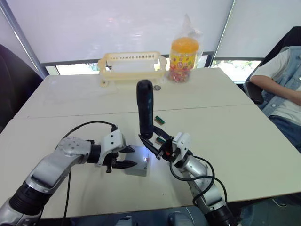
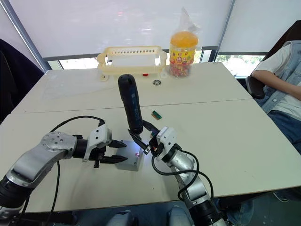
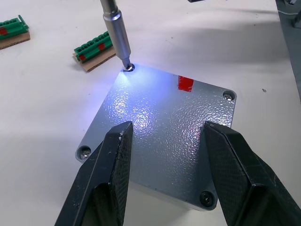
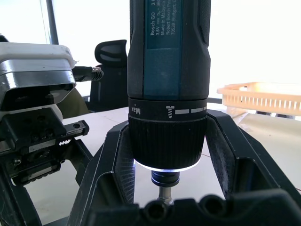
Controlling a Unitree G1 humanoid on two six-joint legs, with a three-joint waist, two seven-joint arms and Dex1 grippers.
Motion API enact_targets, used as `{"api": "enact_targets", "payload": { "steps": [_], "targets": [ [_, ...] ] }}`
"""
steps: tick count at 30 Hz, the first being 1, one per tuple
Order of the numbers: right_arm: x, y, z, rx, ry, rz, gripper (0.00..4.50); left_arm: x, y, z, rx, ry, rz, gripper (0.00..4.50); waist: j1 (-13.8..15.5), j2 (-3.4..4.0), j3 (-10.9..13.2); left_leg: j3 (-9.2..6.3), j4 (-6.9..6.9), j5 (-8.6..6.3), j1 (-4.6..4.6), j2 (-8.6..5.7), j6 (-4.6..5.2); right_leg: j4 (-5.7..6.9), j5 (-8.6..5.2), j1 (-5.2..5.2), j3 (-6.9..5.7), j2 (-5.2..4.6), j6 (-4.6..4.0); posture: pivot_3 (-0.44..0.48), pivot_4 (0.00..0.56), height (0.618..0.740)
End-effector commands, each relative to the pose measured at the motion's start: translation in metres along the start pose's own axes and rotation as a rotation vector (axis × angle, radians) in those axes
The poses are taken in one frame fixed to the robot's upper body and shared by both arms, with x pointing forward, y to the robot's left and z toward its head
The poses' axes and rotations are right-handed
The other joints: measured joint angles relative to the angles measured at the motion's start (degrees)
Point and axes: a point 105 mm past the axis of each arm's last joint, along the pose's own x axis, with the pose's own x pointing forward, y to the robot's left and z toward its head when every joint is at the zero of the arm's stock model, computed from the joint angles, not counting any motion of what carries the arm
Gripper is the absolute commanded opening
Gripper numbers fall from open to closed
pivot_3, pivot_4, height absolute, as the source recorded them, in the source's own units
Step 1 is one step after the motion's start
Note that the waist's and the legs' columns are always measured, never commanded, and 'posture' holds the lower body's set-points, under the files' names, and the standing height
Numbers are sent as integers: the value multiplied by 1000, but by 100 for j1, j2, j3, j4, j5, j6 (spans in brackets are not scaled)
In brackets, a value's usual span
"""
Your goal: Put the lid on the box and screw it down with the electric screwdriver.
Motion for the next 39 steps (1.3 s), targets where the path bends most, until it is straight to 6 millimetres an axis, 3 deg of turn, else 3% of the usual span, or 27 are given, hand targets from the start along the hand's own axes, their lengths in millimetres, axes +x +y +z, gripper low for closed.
{"api": "enact_targets", "payload": {
  "steps": [1, 7, 34, 37, 39],
  "targets": [
    [-21, 5, -44, 44, 196, 10, 1792, 0, -1, -8, -12, 41, 0, 2405, 1, 0, 0, 0, -1, 0, 2, 0, 0, -1, -2, 3, 0, 0, 0, 0, 150, 740],
    [-23, 3, -46, 41, 204, 9, 1792, 1, -1, -9, -14, 40, -1, 2405, 8, -10, -6, -2, -58, -1, 96, 0, 0, -20, -57, 74, 0, -6, -2, 0, 150, 740],
    [-17, -1, -41, 18, 180, -8, 1792, 2, -2, -11, -15, 47, -7, 2405, 19, -8, -6, -17, -67, -2, 96, 2, -1, -19, -64, 75, -10, -7, -9, 0, 150, 740],
    [-10, -9, -18, 7, 107, -37, 1792, 3, -3, -12, -11, 53, -11, 2405, 25, -5, -4, -18, -67, -2, 93, 2, -1, -20, -65, 73, -11, -8, -9, 0, 150, 740],
    [2, -17, 24, 5, -12, -62, 1792, 4, -4, -15, -11, 60, -17, 2405, 28, -1, 2, -20, -67, -2, 83, 2, -1, -20, -65, 65, -12, -9, -9, 0, 150, 740]
  ]
}}
